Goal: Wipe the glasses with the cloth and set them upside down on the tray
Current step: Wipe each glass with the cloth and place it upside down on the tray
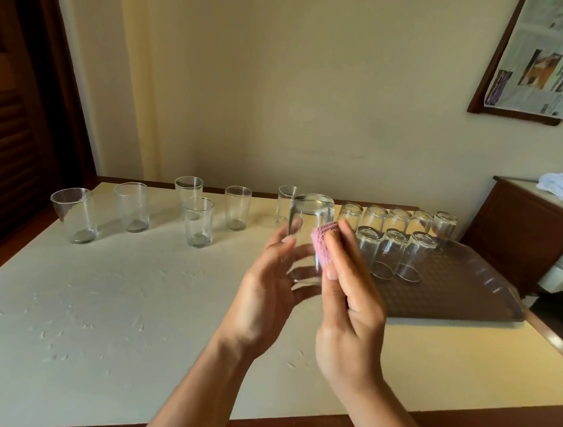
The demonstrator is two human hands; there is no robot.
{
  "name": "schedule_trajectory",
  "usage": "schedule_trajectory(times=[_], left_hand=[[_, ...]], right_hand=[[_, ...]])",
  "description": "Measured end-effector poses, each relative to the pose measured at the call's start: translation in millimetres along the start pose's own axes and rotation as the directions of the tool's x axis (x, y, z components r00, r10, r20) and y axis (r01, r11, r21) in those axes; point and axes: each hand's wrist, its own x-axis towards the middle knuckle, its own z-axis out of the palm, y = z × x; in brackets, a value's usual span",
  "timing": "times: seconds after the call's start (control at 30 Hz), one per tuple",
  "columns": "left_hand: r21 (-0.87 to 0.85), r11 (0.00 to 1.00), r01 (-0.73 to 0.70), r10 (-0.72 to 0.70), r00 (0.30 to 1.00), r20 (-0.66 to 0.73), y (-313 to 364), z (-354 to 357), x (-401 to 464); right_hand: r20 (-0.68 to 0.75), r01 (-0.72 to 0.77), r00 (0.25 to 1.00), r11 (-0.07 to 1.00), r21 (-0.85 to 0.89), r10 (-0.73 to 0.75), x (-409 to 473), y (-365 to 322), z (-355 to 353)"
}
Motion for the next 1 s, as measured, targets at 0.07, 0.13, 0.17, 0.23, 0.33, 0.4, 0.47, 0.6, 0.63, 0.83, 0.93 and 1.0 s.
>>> schedule_trajectory(times=[0.07, 0.13, 0.17, 0.23, 0.33, 0.4, 0.47, 0.6, 0.63, 0.83, 0.93, 1.0], left_hand=[[0.034, 0.998, 0.046, -0.048, 0.997, 0.068, -1.8, 1.4, -5.5], [0.038, 0.999, 0.02, -0.022, 0.999, 0.045, -4.2, 3.8, -6.7], [0.034, 0.999, -0.016, 0.015, 1.0, 0.014, -3.6, 5.7, -6.0], [0.059, 0.995, -0.077, 0.079, 0.996, -0.034, -2.2, 7.7, -2.0], [0.066, 0.998, -0.025, 0.027, 0.999, -0.027, 1.4, 4.2, 0.3], [0.086, 0.996, 0.035, -0.038, 0.999, 0.026, 0.5, 1.5, -2.1], [0.134, 0.99, 0.048, -0.059, 0.995, 0.077, -2.1, 3.3, -6.9], [0.067, 0.996, -0.064, 0.064, 0.998, -0.001, -6.9, 8.7, -6.5], [0.059, 0.995, -0.083, 0.084, 0.996, -0.021, -6.6, 8.1, -4.4], [0.077, 0.997, 0.002, -0.004, 1.0, 0.022, -8.8, -1.8, -8.9], [0.074, 0.997, -0.026, 0.026, 1.0, -0.01, -16.9, -3.5, -9.5], [0.132, 0.989, -0.061, 0.064, 0.998, -0.02, -15.5, -7.5, -6.8]], right_hand=[[-0.026, 0.002, 1.0, 1.0, -0.028, -0.003, 13.4, 2.2, -4.7], [-0.043, 0.0, 0.999, 0.999, -0.036, -0.002, 25.3, 5.7, -6.7], [-0.039, -0.006, 0.999, 1.0, -0.014, 0.005, 27.1, 5.4, -5.8], [-0.001, -0.025, 1.0, 0.999, 0.045, 0.025, 19.4, 3.1, -2.5], [0.016, -0.004, 1.0, 1.0, 0.0, 0.004, -2.9, 3.3, -1.0], [0.003, -0.008, 1.0, 1.0, -0.009, 0.008, -3.5, 7.2, -5.3], [-0.001, -0.046, 0.999, 0.998, 0.031, 0.046, 9.2, 8.3, -10.1], [0.071, -0.121, 0.992, 0.974, 0.192, 0.109, 22.8, -2.1, -11.1], [0.098, -0.118, 0.99, 0.973, 0.196, 0.1, 17.2, -3.7, -9.6], [0.083, -0.087, 0.994, 0.988, 0.127, 0.077, 7.5, 7.6, -8.6], [0.048, -0.151, 0.988, 0.986, 0.074, 0.147, 29.1, 2.6, -14.1], [0.056, -0.147, 0.988, 0.987, 0.058, 0.144, 27.9, 0.8, -14.6]])
